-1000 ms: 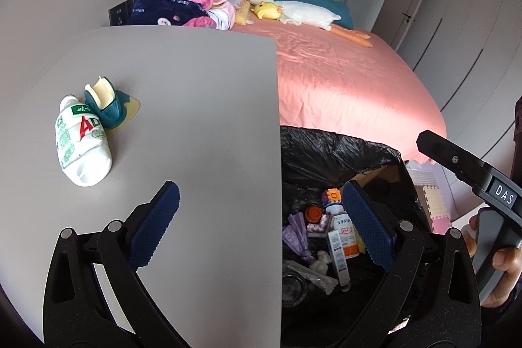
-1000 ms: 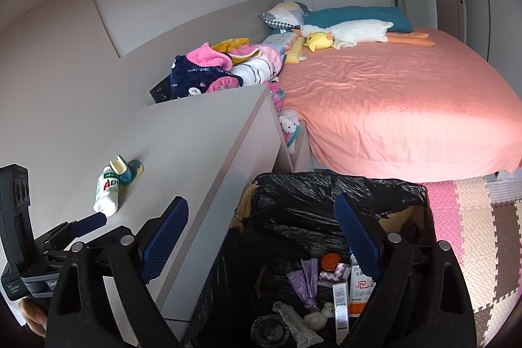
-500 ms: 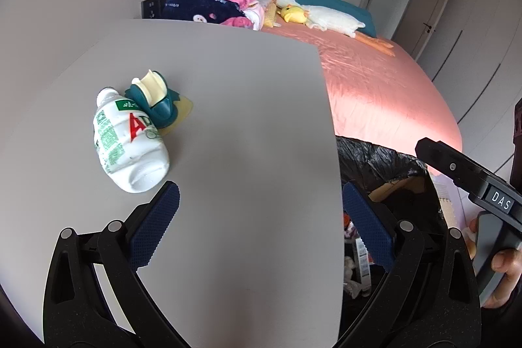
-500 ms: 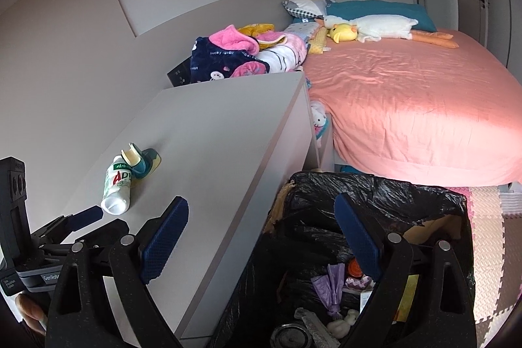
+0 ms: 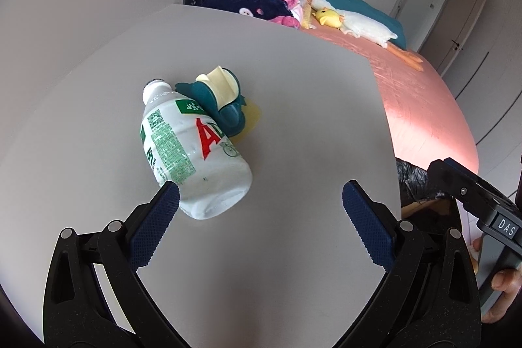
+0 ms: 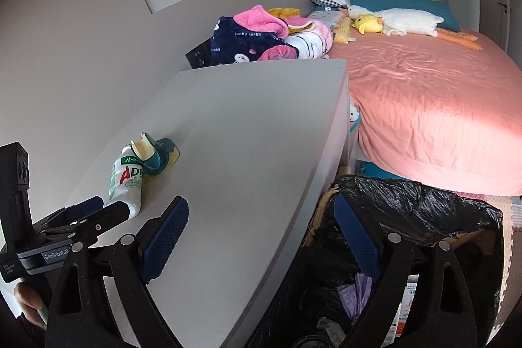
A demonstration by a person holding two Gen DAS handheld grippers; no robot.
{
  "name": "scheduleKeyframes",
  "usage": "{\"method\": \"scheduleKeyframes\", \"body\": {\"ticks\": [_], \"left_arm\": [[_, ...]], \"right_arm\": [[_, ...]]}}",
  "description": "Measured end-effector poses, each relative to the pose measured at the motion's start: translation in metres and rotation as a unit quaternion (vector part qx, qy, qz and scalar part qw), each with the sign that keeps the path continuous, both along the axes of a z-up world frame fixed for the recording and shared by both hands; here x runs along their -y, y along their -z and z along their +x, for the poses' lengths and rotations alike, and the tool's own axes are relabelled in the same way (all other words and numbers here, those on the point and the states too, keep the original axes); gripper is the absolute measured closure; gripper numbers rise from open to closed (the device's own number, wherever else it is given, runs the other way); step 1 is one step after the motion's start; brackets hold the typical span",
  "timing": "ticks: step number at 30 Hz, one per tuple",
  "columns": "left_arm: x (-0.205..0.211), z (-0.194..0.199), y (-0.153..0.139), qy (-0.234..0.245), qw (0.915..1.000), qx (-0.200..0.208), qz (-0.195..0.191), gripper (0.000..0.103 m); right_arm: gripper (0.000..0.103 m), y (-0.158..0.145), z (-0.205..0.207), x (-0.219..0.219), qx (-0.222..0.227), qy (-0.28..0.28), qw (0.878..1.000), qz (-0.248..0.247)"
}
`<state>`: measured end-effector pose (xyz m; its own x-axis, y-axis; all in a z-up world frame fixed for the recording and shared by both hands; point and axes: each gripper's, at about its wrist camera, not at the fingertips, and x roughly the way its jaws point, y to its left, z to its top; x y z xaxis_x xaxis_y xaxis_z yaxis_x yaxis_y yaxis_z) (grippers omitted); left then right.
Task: Collect trash
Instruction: 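Move both tools back toward the AD bottle and toy stand on the desk, then grasp the white AD bottle with the left gripper while the right gripper grasps the teal toy stand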
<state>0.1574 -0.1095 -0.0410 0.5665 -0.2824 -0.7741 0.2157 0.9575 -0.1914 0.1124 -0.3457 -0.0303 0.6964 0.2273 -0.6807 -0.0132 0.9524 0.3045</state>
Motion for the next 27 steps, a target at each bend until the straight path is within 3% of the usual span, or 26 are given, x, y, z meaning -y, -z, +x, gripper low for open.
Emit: {"method": "scheduleKeyframes", "body": {"ticks": [23,27], "left_arm": [[-0.051,0.058,0.029,-0.091,0.9948,-0.047,-0.005,0.006],[-0.055,0.062,0.028,-0.092,0.9949,-0.041,-0.001,0.016]], "right_arm": [[0.012,0.017,0.055,-0.047,-0.018,-0.043,0.999,-0.014],[0.012,0.019,0.060,-0.056,-0.020,-0.050,0.998,-0.017]]}}
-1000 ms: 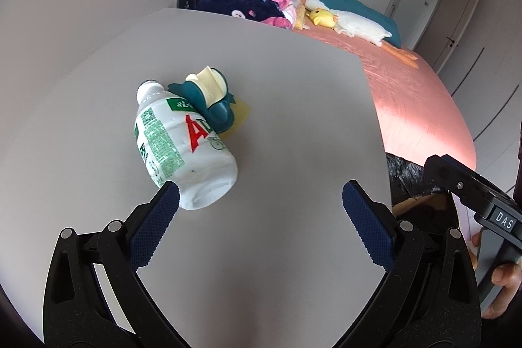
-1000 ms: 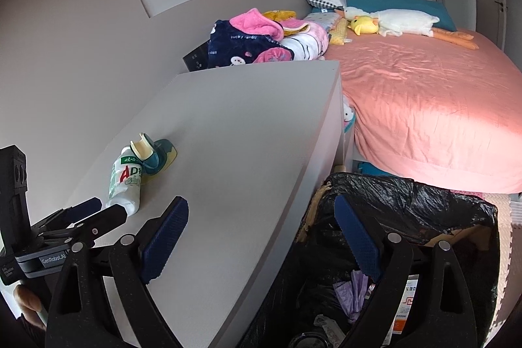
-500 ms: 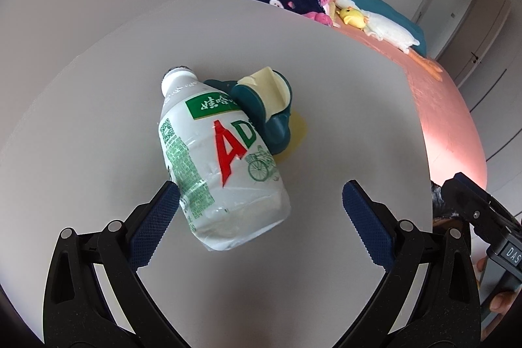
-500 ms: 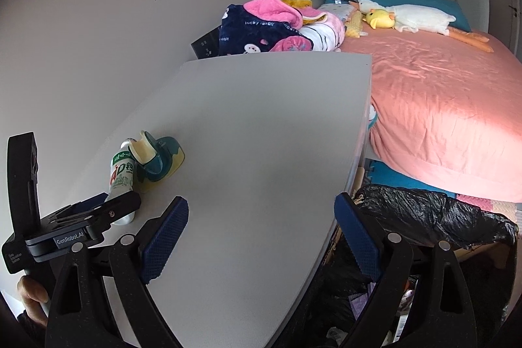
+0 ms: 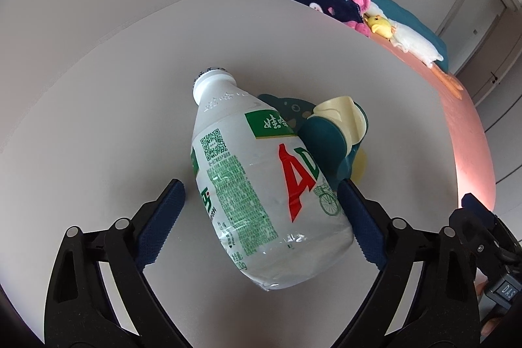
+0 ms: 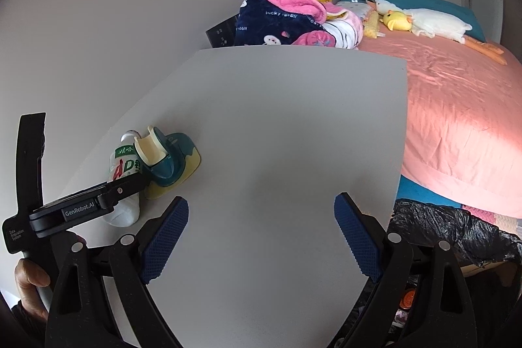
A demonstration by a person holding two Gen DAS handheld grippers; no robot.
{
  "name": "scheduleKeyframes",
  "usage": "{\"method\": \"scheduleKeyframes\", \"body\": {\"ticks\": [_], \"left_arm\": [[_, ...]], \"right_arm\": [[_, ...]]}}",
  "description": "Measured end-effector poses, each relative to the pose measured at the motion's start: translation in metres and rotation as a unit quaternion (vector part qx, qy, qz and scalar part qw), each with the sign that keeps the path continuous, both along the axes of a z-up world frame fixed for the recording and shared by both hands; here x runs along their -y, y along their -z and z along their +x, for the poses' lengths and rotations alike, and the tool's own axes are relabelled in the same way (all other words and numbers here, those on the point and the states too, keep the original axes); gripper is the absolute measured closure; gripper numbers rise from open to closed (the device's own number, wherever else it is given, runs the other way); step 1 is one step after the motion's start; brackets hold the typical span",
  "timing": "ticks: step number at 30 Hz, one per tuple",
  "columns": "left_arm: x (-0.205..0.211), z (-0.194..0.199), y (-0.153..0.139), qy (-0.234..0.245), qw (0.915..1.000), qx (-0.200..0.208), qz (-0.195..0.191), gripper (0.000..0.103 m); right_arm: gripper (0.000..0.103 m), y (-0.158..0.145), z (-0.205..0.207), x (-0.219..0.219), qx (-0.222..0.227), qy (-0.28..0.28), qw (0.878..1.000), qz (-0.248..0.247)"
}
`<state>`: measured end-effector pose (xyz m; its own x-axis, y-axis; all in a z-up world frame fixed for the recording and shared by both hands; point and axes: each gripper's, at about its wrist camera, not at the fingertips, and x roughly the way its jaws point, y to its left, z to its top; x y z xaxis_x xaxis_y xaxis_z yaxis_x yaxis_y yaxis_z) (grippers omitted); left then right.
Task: Collect trash
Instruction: 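Grasp the white AD bottle with the left gripper while the right gripper grasps the teal toy stand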
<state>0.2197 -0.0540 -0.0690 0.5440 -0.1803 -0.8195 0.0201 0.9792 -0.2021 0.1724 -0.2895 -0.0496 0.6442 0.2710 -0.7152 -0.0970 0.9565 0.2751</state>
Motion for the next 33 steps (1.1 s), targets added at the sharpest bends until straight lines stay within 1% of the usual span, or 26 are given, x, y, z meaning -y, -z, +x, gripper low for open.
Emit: {"method": "scheduleKeyframes", "body": {"ticks": [1,2,4,8,18,24,25,26,27,30,32,33], "left_arm": [[-0.001,0.001,-0.001,0.001,1.0000,0.002,0.002,0.023],[-0.003,0.001,-0.001,0.000,1.0000,0.004,0.004,0.027],[-0.007,0.001,-0.001,-0.004,1.0000,0.007,0.001,0.027],[-0.017,-0.001,-0.006,-0.026,0.9992,0.019,0.023,0.028],[-0.062,-0.007,-0.018,-0.075,0.9967,0.031,0.010,0.028],[-0.078,-0.007,-0.013,-0.092,0.9953,0.026,0.009,0.029],[-0.080,-0.007,-0.011,-0.096,0.9950,0.026,0.006,0.030],[-0.082,-0.007,-0.011,-0.100,0.9946,0.029,0.005,0.034],[-0.083,-0.008,-0.011,-0.102,0.9942,0.033,0.005,0.035],[-0.083,-0.012,-0.018,-0.099,0.9938,0.051,0.010,0.039],[-0.083,-0.015,-0.024,-0.101,0.9928,0.063,0.014,0.044],[-0.084,-0.016,-0.026,-0.100,0.9925,0.068,0.014,0.044]], "right_arm": [[0.012,0.000,0.002,-0.003,0.000,-0.002,1.000,-0.001],[0.012,0.001,0.002,-0.006,-0.001,-0.005,1.000,-0.002],[0.012,0.001,0.005,-0.012,-0.001,-0.011,1.000,-0.004],[0.012,0.000,0.012,-0.028,0.002,-0.027,1.000,-0.012],[0.012,0.000,0.032,-0.070,0.004,-0.064,0.997,-0.030],[0.012,0.002,0.042,-0.090,0.004,-0.081,0.996,-0.037],[0.012,0.002,0.043,-0.093,0.005,-0.084,0.996,-0.038],[0.012,0.002,0.045,-0.096,0.006,-0.086,0.995,-0.040],[0.012,0.002,0.046,-0.099,0.006,-0.088,0.995,-0.041],[0.012,0.003,0.051,-0.105,0.007,-0.093,0.995,-0.043],[0.012,0.003,0.055,-0.109,0.008,-0.095,0.994,-0.045],[0.012,0.003,0.056,-0.111,0.009,-0.096,0.994,-0.045]]}}
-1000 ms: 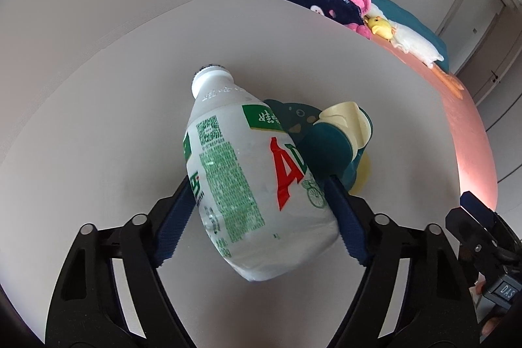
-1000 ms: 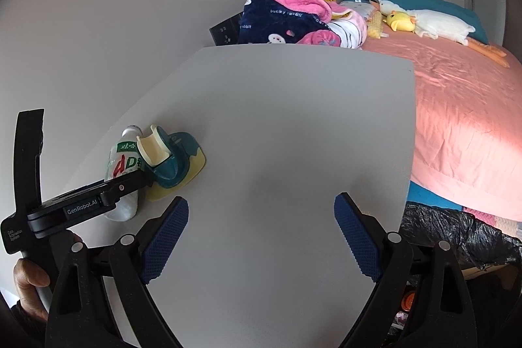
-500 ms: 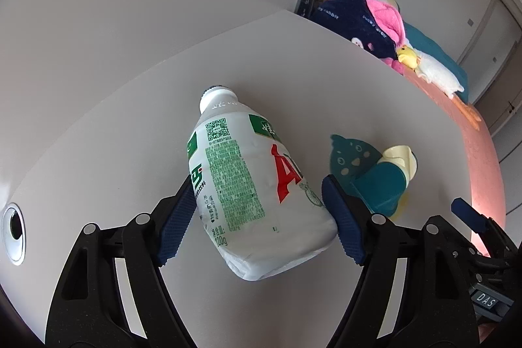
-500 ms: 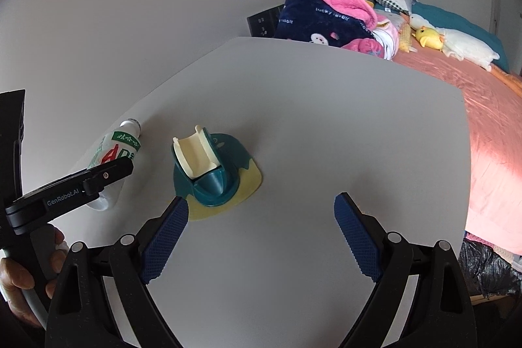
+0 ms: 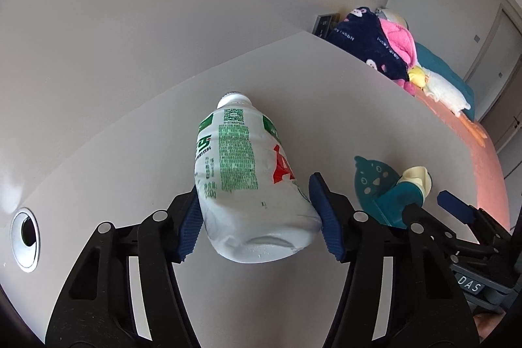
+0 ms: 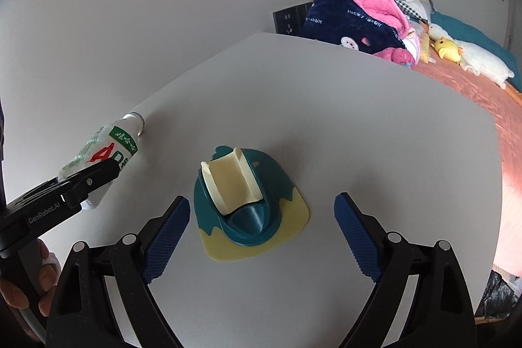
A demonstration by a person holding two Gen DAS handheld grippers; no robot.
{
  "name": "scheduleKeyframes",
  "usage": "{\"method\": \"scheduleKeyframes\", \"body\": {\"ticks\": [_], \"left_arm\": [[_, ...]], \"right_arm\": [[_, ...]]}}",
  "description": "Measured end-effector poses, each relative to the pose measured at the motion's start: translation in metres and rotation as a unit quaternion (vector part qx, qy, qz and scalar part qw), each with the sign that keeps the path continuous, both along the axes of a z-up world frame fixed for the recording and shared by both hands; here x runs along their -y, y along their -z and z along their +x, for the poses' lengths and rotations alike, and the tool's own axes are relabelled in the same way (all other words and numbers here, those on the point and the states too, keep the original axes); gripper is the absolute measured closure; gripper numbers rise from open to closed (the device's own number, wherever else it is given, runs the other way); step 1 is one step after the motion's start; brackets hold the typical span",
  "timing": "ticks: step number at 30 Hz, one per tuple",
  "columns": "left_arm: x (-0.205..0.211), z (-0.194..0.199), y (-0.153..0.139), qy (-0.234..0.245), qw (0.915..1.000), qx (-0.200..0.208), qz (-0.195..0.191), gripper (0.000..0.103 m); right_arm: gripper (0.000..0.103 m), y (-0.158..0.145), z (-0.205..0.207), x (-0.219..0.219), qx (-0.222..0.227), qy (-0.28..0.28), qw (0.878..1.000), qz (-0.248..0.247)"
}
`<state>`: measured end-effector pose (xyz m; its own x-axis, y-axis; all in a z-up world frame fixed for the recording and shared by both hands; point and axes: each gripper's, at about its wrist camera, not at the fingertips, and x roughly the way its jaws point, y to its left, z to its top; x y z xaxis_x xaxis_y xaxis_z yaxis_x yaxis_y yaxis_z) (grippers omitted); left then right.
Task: Collect trash
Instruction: 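Grasp the white AD bottle with the left gripper while the right gripper grasps the teal toy stand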
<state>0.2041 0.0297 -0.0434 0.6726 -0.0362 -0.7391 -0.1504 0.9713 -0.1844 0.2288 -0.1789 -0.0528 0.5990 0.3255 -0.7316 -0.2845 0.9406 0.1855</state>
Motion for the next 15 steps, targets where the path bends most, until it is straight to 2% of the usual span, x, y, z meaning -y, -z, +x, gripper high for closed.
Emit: {"method": "scheduleKeyframes", "body": {"ticks": [3,6,9,11,12,13,15], "left_arm": [[-0.002,-0.001,-0.002,-0.003,1.0000,0.005,0.002,0.045],[-0.006,-0.002,-0.002,-0.007,0.9999,0.008,0.000,0.045],[-0.005,-0.003,-0.003,-0.005,0.9999,0.012,0.000,0.045],[-0.004,-0.003,-0.005,-0.002,0.9999,0.013,0.000,0.045],[-0.004,-0.003,-0.004,-0.001,0.9999,0.013,-0.001,0.045],[-0.004,-0.004,-0.003,0.000,0.9999,0.011,-0.001,0.045],[-0.004,-0.004,-0.002,0.000,1.0000,0.008,-0.001,0.045]], "right_arm": [[0.012,-0.001,0.005,-0.004,0.004,-0.001,1.000,-0.002],[0.018,-0.002,0.007,-0.007,0.007,-0.005,1.000,-0.003],[0.032,-0.001,0.011,-0.010,0.004,-0.011,1.000,-0.007],[0.046,0.002,0.016,-0.011,-0.005,-0.017,1.000,-0.005],[0.059,0.004,0.017,-0.011,-0.010,-0.021,1.000,-0.001],[0.062,0.006,0.019,-0.011,-0.017,-0.023,1.000,0.002],[0.063,0.007,0.018,-0.012,-0.013,-0.023,1.000,0.001]]}}
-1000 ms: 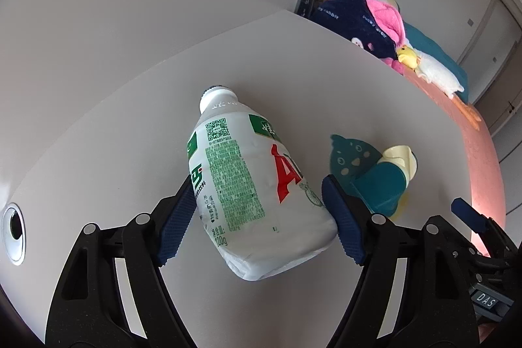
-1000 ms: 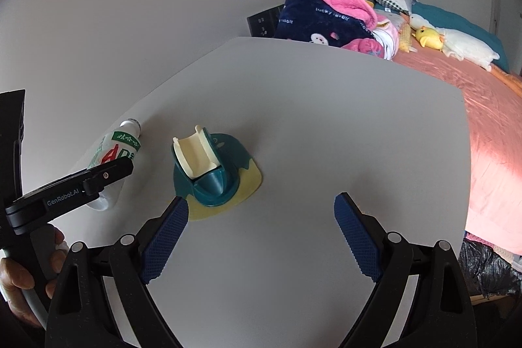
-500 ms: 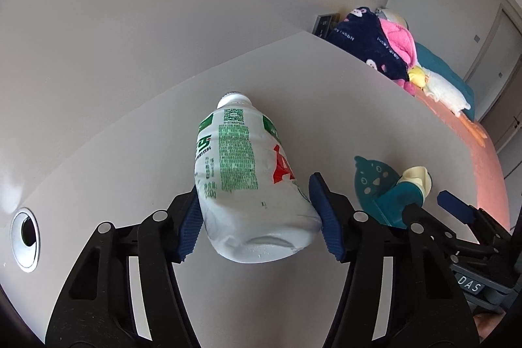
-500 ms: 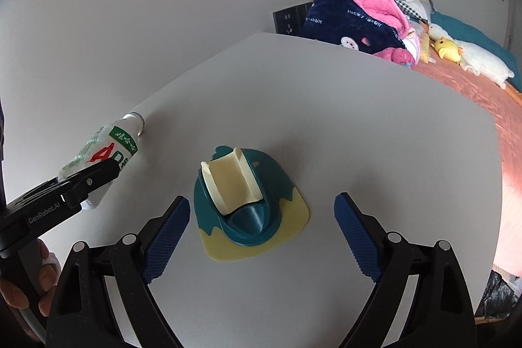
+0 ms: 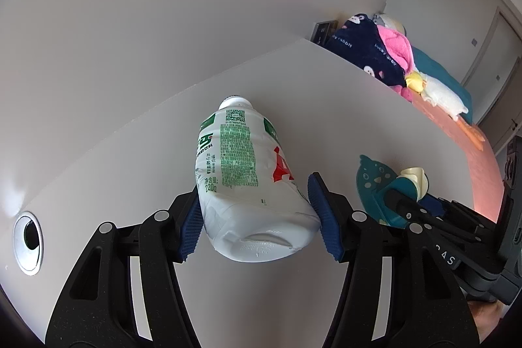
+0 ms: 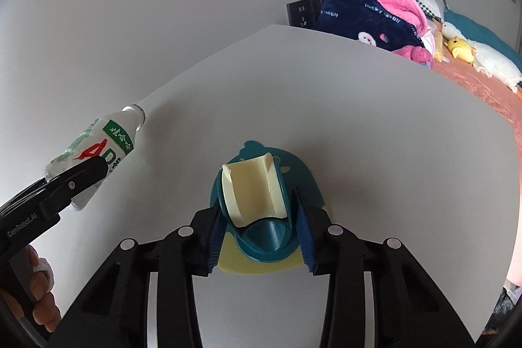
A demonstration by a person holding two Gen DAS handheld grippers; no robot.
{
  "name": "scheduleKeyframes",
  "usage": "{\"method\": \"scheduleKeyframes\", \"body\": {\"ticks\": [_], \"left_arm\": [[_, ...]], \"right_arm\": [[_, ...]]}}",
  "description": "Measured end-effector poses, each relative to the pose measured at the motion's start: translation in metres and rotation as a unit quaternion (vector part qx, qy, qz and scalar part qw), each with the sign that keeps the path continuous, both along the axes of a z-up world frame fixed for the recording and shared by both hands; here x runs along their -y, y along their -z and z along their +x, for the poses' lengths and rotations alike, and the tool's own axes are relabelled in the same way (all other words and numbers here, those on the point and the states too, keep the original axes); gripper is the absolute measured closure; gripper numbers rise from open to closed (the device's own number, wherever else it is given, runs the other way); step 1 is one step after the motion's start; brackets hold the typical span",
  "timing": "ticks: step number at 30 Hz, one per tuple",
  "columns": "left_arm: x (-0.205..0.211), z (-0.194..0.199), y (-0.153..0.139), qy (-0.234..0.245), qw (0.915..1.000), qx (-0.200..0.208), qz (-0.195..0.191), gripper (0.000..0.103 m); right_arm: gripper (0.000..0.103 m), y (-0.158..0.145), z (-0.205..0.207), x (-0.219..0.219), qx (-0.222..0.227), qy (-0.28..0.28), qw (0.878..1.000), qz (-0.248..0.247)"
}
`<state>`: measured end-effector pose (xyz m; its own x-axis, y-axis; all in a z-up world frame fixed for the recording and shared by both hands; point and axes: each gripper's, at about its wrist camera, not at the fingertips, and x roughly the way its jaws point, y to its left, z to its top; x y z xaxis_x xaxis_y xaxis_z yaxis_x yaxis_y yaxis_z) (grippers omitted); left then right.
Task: Collect trash
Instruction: 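Grasp the white AD bottle with the left gripper while the right gripper grasps the teal toy stand, then lift the AD bottle and teal toy stand and carry both over the bin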
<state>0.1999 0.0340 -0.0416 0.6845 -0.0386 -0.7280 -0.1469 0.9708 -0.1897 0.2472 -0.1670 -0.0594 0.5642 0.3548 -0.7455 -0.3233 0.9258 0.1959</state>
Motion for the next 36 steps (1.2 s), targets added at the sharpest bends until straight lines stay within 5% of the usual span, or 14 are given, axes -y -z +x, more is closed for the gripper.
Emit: {"method": "scheduleKeyframes", "body": {"ticks": [36], "left_arm": [[0.061,-0.055,-0.048,0.062,0.9974,0.036,-0.006,0.044]], "right_arm": [[0.064,-0.062,-0.083,0.068,0.046,0.035,0.997,0.050]]}}
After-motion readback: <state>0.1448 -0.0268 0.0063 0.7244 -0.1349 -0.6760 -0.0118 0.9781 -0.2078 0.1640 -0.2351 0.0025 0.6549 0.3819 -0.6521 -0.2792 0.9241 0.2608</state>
